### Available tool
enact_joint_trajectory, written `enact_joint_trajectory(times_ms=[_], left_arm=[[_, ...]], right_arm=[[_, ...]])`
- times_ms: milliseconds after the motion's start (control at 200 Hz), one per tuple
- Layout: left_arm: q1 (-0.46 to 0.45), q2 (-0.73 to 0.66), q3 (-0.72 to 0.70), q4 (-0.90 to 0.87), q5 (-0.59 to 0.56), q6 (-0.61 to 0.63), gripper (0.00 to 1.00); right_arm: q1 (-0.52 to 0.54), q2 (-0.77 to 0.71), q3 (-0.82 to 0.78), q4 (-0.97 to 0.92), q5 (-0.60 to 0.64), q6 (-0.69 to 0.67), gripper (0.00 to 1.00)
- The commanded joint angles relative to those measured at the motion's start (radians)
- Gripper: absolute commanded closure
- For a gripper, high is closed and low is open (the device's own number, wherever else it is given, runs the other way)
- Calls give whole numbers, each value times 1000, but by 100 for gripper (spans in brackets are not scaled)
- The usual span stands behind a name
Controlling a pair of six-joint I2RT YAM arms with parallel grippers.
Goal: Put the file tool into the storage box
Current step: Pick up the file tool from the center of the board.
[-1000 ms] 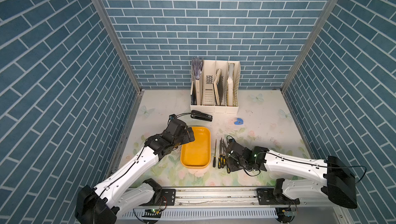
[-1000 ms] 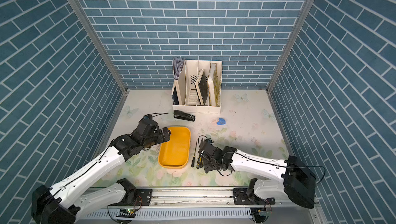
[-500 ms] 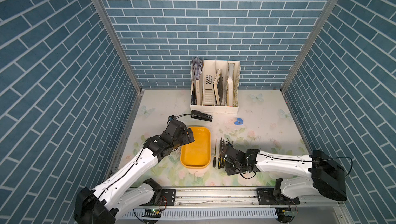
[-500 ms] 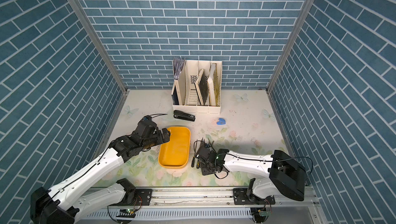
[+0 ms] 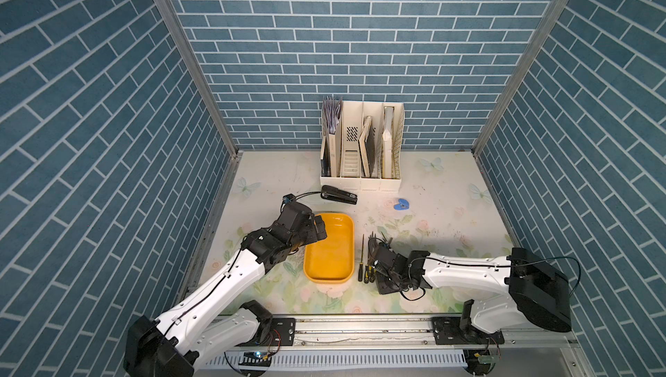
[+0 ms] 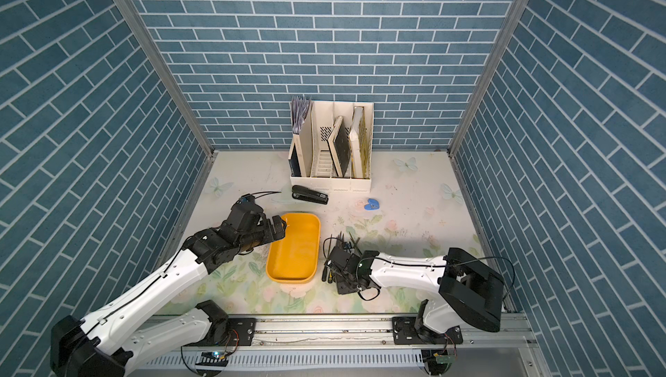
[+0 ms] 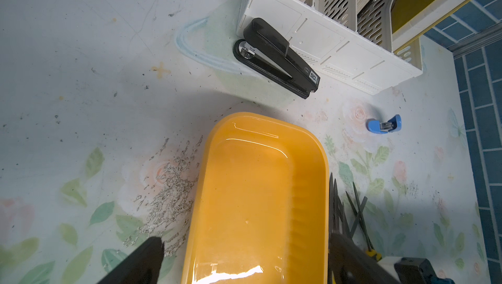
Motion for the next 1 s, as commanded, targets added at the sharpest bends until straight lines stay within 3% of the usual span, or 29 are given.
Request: enact_joint_trajectory(times_ms=[0, 100, 330, 635, 765, 995], left_arm=[[-6, -1, -4, -26, -11, 12, 0], [-6, 6, 6, -32, -12, 17, 0], [-7, 11, 21, -22, 15, 20, 0], [-12, 9, 4, 124, 160, -25, 0], [-82, 21, -37, 319, 279, -124, 0], [-230, 180, -22, 462, 282, -209, 4]], right_arm=[[-5, 22, -26, -21, 31, 16, 86], [-4, 11, -21, -42, 40, 7, 93], [-2, -131, -26, -148, 46, -5, 96], [-2, -315, 6, -232, 35, -23, 96], [-2, -352, 41, -201, 11, -65, 96], [-2, -361, 97, -197, -45, -148, 99]])
